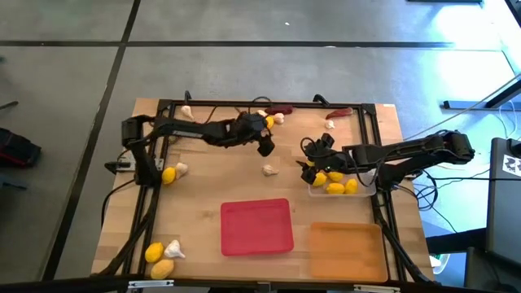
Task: Sort produce into baskets
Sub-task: Put the yellow lemon into the transparent bin
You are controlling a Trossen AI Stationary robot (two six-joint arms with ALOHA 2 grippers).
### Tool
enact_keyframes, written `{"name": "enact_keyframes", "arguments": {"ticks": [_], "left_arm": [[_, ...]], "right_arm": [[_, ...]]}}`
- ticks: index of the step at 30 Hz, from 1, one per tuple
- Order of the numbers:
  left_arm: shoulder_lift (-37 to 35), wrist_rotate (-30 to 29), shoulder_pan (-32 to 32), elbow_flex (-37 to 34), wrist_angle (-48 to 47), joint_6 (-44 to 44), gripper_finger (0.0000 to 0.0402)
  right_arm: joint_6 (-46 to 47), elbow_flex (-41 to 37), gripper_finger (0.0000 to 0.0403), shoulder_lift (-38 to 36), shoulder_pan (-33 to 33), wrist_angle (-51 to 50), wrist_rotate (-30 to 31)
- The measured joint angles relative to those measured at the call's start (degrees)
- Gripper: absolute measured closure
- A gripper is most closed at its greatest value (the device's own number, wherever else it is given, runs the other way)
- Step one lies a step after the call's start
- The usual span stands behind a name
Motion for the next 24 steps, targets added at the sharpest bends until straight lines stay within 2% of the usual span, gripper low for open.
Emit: {"name": "enact_keyframes", "arguments": {"ticks": [6, 19, 24], "left_arm": [[6.02, -1.23, 3.85, 5.27, -2.34, -1.25, 0.0135], [13.12, 0.17, 8.63, 5.74, 0.7, -3.05, 0.0135], [14.19, 2.55, 9.66, 5.98, 1.89, -3.07, 0.0135]], "right_arm": [[-0.51, 0.02, 0.0109, 0.48, 0.0, -0.81, 0.87], [-0.51, 0.0, 0.0109, 0.47, 0.0, -0.67, 0.89], [-0.49, 0.0, 0.0109, 0.47, 0.0, -0.4, 0.89]]}}
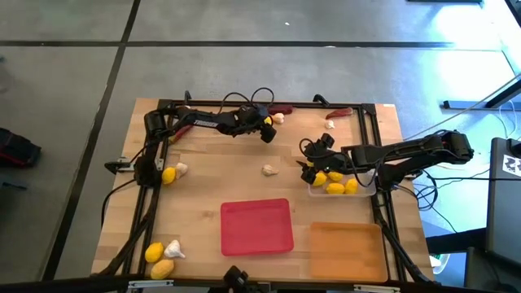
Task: Sort produce into baskets
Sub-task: Put the yellow lemon into the transparent bin
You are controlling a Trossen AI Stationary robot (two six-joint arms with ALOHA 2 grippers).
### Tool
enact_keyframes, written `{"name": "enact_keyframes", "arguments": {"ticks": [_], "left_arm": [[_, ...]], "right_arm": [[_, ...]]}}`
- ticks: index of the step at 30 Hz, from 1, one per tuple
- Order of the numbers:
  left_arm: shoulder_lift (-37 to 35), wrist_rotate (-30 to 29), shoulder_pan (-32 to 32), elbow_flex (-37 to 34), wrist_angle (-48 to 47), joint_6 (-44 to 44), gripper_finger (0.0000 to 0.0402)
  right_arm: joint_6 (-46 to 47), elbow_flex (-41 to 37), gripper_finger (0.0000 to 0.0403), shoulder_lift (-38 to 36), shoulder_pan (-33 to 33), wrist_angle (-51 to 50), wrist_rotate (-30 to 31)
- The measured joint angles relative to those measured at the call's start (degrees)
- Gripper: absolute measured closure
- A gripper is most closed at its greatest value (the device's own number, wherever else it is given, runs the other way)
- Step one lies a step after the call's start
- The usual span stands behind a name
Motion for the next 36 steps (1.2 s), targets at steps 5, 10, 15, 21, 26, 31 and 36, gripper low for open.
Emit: {"name": "enact_keyframes", "arguments": {"ticks": [5, 10, 15, 21, 26, 31, 36], "left_arm": [[0.78, 1.01, 0.35, 0.06, 0.85, 0.26, 0.0135], [1.44, 1.78, 0.31, 0.08, 1.36, 0.94, 0.0135], [3.15, 2.31, 0.44, 0.07, 0.53, 1.6, 0.0135], [3.56, 1.78, 0.67, 0.09, 0.92, 2.54, 0.0155], [3.56, 1.84, 0.96, 0.09, 1.12, 3.23, 0.0205], [3.56, 1.86, 0.96, 0.09, 1.55, 4.25, 0.0227], [3.52, 1.95, 0.87, 0.09, 1.61, 5.07, 0.0223]], "right_arm": [[0.0, 0.0, 0.0109, -0.02, 0.0, 0.2, 0.02], [0.0, 0.0, 0.0109, -0.02, 0.0, 0.15, 0.0], [0.0, 0.0, 0.0109, -0.02, 0.0, 0.17, 0.0], [0.02, 0.0, 0.0109, -0.04, 0.0, 0.15, 0.0], [0.02, 0.0, 0.0109, -0.04, 0.0, 0.13, 0.0], [0.02, 0.0, 0.0109, -0.04, 0.0, 0.11, 0.0], [0.02, 0.0, 0.0109, -0.04, 0.0, 0.08, 0.0]]}}
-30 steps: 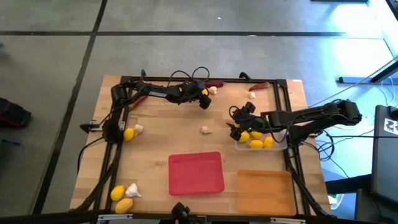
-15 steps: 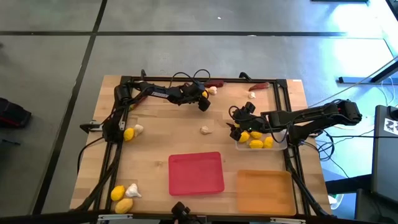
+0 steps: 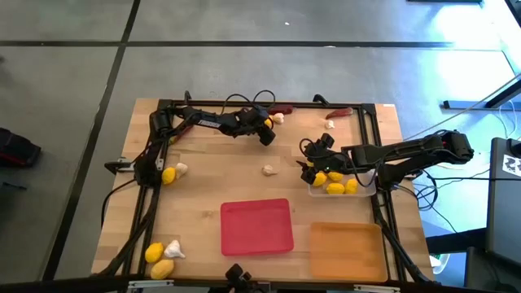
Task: Sort produce into baskets
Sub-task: Put the yellow lemon into the transparent bin
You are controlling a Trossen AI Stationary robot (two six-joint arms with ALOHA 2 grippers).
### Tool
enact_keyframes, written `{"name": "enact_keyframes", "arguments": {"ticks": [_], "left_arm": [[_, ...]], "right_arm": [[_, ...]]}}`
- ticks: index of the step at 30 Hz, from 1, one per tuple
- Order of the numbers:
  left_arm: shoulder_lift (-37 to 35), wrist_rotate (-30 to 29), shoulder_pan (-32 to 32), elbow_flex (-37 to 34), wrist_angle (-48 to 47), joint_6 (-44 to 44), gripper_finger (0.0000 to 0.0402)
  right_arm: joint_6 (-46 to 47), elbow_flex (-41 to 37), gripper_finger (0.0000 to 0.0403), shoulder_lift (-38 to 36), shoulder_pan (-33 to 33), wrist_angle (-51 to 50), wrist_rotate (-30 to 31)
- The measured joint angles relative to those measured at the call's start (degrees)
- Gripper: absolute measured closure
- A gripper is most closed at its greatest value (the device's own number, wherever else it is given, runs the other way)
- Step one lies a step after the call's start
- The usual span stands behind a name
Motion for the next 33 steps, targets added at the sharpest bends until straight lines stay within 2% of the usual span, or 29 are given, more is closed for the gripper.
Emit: {"name": "enact_keyframes", "arguments": {"ticks": [19, 33], "left_arm": [[-6.84, -0.31, -4.23, 0.0, -1.76, 4.1, 0.0222], [-14.2, -0.36, -10.87, -0.42, -4.52, 6.42, 0.0222]], "right_arm": [[0.0, 0.0, 0.0109, -0.02, 0.0, -0.42, 0.0], [0.0, 0.0, 0.0109, -0.04, 0.0, -1.8, -0.61]]}}
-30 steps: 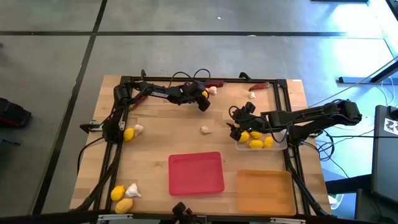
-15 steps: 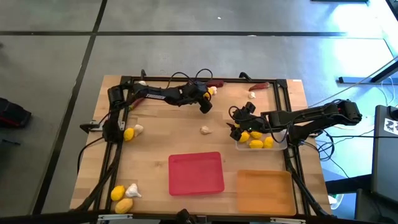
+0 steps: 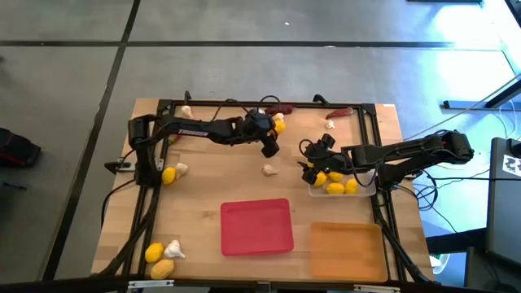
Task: Sort produce into baskets
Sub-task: Put the yellow lemon into the transparent bin
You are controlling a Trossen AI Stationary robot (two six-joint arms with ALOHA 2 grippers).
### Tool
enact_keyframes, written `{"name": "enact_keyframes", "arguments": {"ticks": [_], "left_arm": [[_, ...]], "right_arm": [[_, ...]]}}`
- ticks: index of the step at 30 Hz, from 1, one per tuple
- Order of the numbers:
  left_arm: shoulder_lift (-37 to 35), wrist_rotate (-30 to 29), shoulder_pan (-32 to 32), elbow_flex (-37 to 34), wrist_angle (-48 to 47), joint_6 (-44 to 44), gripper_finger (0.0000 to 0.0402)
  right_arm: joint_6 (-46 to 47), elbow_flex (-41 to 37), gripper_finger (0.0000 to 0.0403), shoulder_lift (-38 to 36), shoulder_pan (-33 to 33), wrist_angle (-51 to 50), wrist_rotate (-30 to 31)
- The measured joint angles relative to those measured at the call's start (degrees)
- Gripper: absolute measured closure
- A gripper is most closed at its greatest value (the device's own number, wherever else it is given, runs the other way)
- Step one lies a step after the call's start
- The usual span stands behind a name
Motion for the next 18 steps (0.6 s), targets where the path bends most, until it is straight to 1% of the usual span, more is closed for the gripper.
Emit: {"name": "enact_keyframes", "arguments": {"ticks": [11, 14, 18], "left_arm": [[-5.05, -0.02, -6.17, -0.08, -2.74, 4.56, 0.0222], [-5.51, -0.13, -7.75, -0.08, -3.11, 6.19, 0.0222], [-6.49, -1.77, -9.68, -0.08, -3.95, 6.78, 0.0222]], "right_arm": [[0.36, 0.0, 0.0109, 0.0, 0.0, -1.69, -0.01], [0.42, 0.0, 0.0109, 0.0, 0.0, -1.65, -0.02], [0.42, 0.0, 0.0109, 0.0, 0.0, -1.91, -0.03]]}}
